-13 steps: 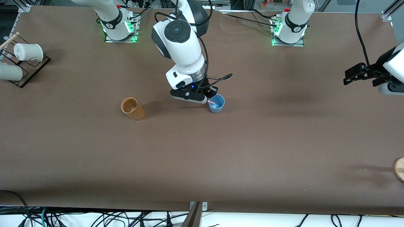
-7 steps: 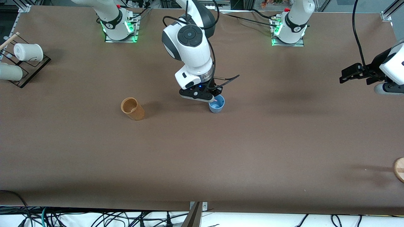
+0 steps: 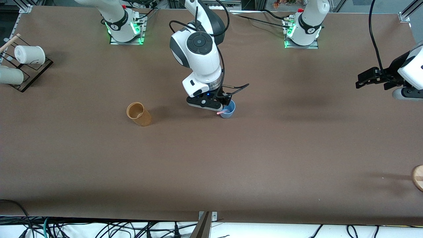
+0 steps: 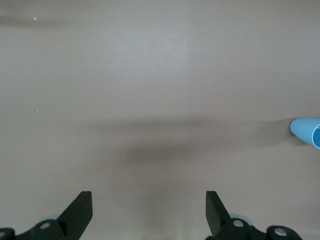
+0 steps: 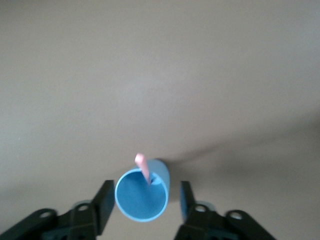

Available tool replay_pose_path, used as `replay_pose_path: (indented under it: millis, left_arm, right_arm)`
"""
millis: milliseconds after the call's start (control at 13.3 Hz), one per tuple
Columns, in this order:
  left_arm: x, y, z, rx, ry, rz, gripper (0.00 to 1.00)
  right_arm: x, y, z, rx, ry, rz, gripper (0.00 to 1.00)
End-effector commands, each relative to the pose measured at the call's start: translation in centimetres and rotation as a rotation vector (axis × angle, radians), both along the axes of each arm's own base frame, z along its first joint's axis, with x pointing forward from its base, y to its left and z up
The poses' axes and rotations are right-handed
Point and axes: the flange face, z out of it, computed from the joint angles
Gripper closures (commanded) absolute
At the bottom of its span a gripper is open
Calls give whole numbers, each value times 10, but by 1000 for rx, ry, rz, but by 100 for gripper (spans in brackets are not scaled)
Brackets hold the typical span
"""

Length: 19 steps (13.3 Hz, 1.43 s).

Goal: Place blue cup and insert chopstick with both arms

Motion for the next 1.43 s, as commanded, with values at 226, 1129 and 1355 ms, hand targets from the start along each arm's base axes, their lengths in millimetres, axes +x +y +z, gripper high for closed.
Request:
replay_pose_path:
  millis: [226,1129,1355]
  left_arm:
    - [3,-3,-2,-20,-4,-12,0]
    - [3,-4,-2,-20,-3,-13,0]
    - [3,-4,-2,-20,-3,-12,0]
  right_arm:
    - [30,-72,70,-105,3,32,0]
    - [50,-411,208,-53,258,192,0]
    - [37,-448,218,-37,244,214,0]
